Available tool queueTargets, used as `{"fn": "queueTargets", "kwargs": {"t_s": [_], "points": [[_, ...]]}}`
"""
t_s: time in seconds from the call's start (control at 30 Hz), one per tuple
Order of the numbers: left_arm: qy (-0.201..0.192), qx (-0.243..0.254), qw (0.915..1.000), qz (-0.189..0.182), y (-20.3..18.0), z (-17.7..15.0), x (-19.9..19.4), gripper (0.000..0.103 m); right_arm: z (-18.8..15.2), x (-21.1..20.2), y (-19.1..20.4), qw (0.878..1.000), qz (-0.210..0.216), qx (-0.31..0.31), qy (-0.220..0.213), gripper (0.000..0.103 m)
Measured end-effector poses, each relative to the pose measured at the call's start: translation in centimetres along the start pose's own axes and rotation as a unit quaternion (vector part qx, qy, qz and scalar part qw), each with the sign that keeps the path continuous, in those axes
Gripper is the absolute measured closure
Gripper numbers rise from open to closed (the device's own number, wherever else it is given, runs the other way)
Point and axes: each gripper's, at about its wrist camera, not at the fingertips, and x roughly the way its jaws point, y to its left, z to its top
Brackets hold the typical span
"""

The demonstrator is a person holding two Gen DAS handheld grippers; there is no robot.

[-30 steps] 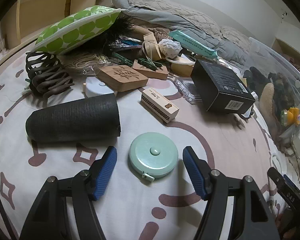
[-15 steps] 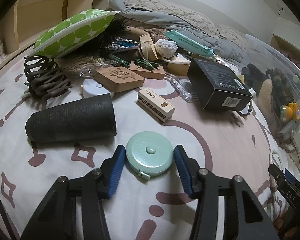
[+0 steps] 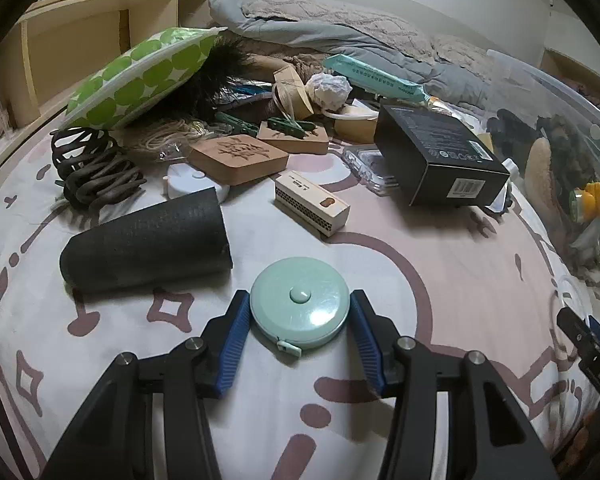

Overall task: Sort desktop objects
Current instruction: 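Close right tool on white ring while left tool closes on tape measure, then lift white ring and tape measure with both tools over the clear bin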

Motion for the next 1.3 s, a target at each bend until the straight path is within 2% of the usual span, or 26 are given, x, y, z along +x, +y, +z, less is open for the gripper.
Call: {"fn": "queueTargets", "kwargs": {"t_s": [0.17, 0.47, 0.67, 1.0, 1.13, 1.3], "points": [[-0.002, -0.002, 0.9999, -0.014, -0.3, -0.1, -0.9, 0.053, 0.3, -0.7, -0.3, 0.999, 0.025, 0.021, -0.006, 0.019], [-0.012, 0.01, 0.9989, -0.043, -1.7, -0.4, -3.5, 0.053, 0.5, -2.4, -0.2, 0.998, 0.046, 0.024, -0.023, 0.019], [-0.027, 0.017, 0.9977, -0.059, -2.9, 0.9, -5.8, 0.053, 2.0, -5.3, -0.3, 0.996, 0.05, 0.026, -0.07, 0.019], [-0.069, 0.035, 0.9915, -0.105, -6.0, 5.2, -9.4, 0.053, 8.1, -10.2, -1.2, 0.983, 0.066, 0.031, -0.166, 0.019], [-0.096, 0.054, 0.9857, -0.128, -8.2, 7.9, -10.9, 0.053, 11.6, -11.8, -1.7, 0.974, 0.068, 0.037, -0.212, 0.019], [-0.122, 0.075, 0.9768, -0.16, -11.7, 11.4, -11.8, 0.053, 16.0, -12.5, -2.5, 0.965, 0.07, 0.047, -0.248, 0.019]]}}
